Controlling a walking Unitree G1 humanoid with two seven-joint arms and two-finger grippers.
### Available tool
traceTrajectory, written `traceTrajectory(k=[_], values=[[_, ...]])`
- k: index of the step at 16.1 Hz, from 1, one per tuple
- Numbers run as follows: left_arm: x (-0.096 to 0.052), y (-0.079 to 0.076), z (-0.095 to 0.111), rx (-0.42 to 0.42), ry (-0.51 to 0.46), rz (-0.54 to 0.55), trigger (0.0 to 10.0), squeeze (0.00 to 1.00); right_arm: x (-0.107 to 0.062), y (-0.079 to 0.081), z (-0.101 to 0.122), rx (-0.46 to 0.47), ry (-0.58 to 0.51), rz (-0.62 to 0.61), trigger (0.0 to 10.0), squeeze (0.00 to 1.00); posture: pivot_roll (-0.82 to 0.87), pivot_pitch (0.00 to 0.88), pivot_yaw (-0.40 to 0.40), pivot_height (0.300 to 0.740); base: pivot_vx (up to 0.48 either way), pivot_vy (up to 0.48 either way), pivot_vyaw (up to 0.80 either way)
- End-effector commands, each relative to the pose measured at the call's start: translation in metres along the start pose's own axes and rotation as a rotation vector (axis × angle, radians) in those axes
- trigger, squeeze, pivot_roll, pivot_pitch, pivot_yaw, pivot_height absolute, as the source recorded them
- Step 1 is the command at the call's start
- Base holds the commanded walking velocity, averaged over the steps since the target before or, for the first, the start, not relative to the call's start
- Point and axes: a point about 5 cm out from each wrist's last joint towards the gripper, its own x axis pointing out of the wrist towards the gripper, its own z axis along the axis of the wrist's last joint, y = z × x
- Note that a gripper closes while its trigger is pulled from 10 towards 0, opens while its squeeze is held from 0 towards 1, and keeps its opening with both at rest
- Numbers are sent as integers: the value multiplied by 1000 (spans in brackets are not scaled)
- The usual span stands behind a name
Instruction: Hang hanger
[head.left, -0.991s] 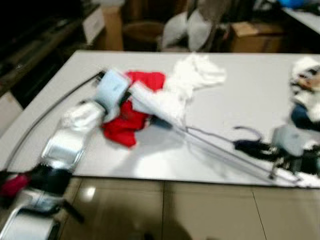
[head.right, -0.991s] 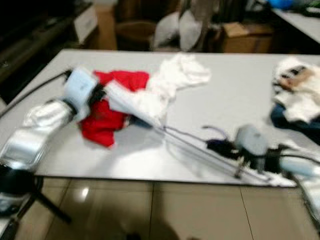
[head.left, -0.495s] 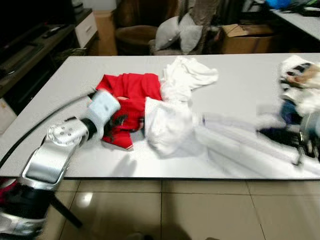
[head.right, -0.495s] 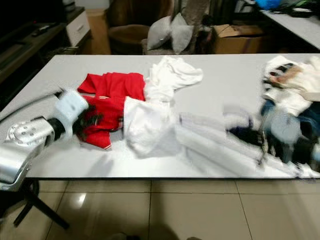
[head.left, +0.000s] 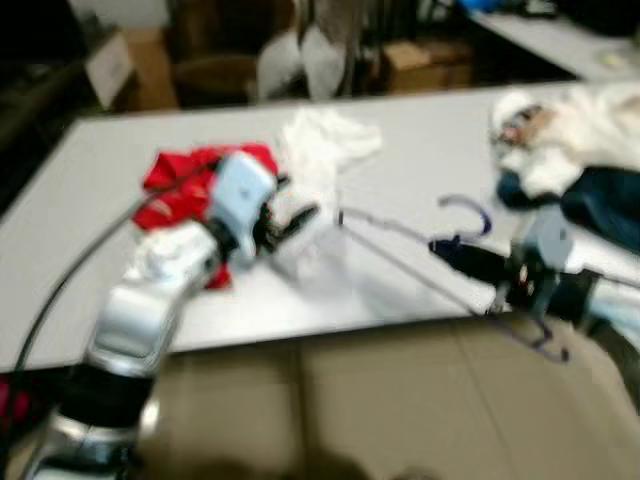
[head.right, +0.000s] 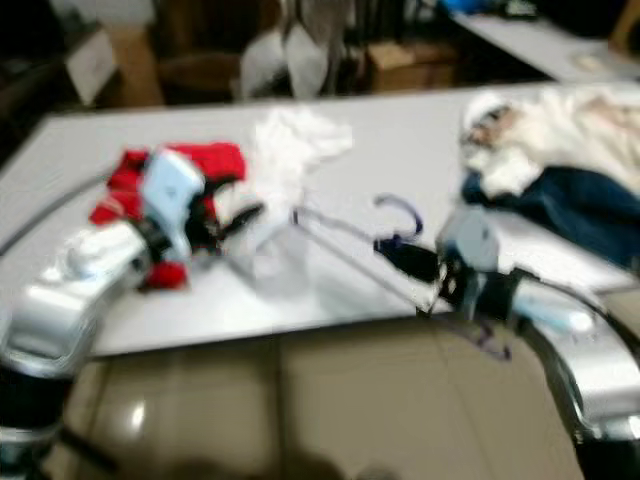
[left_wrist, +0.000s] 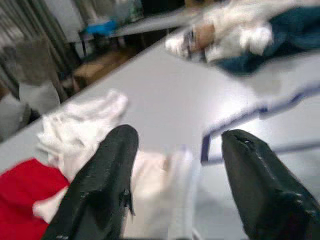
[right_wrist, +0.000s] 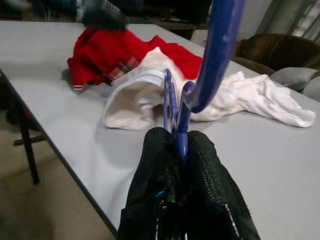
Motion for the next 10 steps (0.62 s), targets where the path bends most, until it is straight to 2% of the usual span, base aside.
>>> traceTrajectory(k=[1, 2, 3, 4, 5, 7, 9, 10], values=[[3, 0, -3, 62, 30, 14, 10000, 1000, 1, -1, 3, -19, 2, 4, 10000, 0, -136, 0, 84, 740, 0, 0, 0], [7, -2, -8, 76, 57, 19, 10000, 1000, 0, -2, 3, -17, 4, 2, 10000, 0, -138, 0, 84, 740, 0, 0, 0], [13, -2, -17, 125, 101, 44, 10000, 302, 0, -4, 3, -17, 6, 1, 10000, 0, -149, 0, 87, 740, 0, 0, 0], [16, -1, -21, 138, 118, 66, 10000, 110, 0, -4, 3, -18, 7, 0, 10000, 0, -153, 0, 90, 740, 0, 0, 0], [22, -5, -29, 139, 137, 71, 10000, 0, -2, -6, 4, -22, 7, -7, 10000, 0, -162, 0, 92, 740, 0, 0, 0], [28, -9, -38, 81, 150, 64, 10000, 0, -1, -5, 3, -18, 5, -3, 10000, 0, -164, 0, 91, 740, 0, 0, 0], [32, -7, -45, 124, 183, 91, 10000, 0, 1, -4, 3, -17, 1, 10, 10000, 0, -165, 0, 89, 740, 0, 0, 0], [35, -1, -52, 170, 206, 159, 10000, 0, 3, -2, 4, -16, -5, 24, 10000, 0, -165, 0, 89, 740, 0, 0, 0]])
